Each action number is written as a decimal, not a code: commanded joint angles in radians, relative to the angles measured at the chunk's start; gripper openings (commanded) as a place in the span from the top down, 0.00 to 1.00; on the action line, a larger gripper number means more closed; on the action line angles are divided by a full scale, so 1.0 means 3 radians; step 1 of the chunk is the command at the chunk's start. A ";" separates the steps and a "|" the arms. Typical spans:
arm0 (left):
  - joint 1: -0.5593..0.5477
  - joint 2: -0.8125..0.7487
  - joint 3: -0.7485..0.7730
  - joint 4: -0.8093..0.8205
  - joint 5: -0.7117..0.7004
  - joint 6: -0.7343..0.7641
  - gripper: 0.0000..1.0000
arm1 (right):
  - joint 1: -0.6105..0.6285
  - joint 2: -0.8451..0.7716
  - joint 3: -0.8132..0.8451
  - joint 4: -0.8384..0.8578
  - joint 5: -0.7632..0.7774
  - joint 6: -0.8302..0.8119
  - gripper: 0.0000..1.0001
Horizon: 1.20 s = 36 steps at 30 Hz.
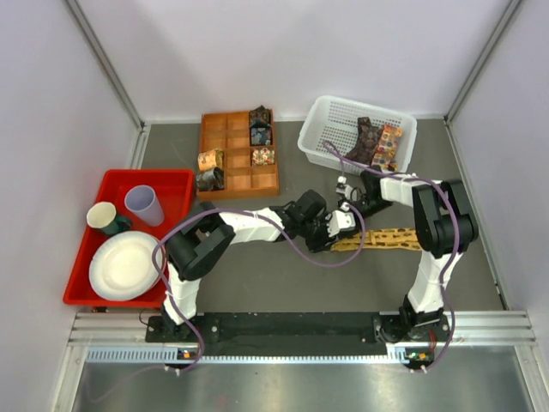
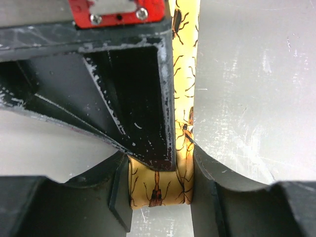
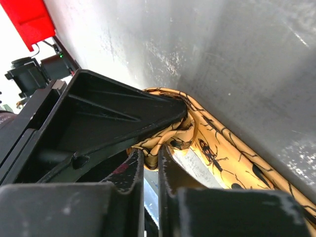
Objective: Roll the ties
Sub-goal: Roll the tie at the center of the board.
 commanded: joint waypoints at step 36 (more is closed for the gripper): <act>0.0452 -0.0282 -0.0904 0.1503 0.1009 -0.0228 0.01 | -0.0174 -0.0010 -0.0080 0.0226 0.1012 -0.0314 1.00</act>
